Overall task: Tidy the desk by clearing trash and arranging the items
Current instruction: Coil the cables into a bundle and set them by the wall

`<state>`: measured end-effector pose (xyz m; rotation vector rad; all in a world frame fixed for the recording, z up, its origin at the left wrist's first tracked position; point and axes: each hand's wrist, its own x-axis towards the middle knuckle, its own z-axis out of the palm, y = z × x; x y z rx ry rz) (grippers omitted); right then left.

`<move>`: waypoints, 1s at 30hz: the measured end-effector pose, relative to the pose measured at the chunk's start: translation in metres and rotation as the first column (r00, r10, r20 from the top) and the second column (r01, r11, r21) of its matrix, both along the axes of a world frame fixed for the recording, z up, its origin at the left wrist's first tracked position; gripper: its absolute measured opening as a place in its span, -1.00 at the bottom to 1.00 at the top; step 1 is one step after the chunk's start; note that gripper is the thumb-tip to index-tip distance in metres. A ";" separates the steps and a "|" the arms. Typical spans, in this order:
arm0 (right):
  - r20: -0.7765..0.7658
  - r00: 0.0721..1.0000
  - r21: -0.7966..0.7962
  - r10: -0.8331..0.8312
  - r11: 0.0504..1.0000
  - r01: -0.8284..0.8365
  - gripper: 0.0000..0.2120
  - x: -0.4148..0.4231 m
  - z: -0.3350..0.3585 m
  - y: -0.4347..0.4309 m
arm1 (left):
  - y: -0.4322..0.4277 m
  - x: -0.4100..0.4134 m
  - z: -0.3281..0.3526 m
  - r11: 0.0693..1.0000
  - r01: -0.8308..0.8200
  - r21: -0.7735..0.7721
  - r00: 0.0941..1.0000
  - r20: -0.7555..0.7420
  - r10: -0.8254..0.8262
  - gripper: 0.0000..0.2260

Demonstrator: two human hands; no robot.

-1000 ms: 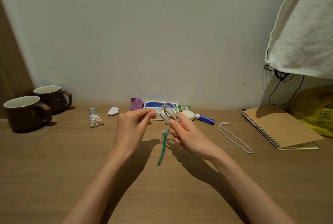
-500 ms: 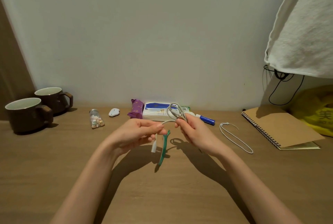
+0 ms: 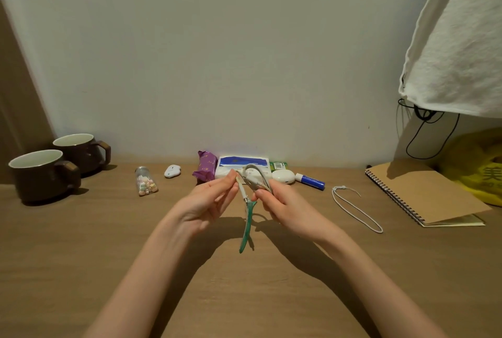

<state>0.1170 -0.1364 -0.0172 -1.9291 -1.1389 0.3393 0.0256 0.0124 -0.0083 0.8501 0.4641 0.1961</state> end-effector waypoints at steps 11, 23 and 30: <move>0.488 0.872 -0.137 -0.038 0.983 0.120 -0.79 -0.004 -0.007 0.003 | 0.001 0.002 0.000 0.942 -0.027 -0.333 1.000 -0.011 0.025 -0.74; 0.669 0.733 -0.068 -0.124 0.972 0.225 -0.73 -0.008 -0.009 0.008 | -0.001 0.009 -0.007 0.973 -0.141 -0.185 0.989 -0.067 0.131 -0.93; 0.799 0.589 -0.005 -0.122 0.978 0.210 -0.43 -0.008 -0.018 0.008 | -0.003 0.007 -0.005 0.955 -0.171 -0.242 0.983 -0.108 0.148 -0.89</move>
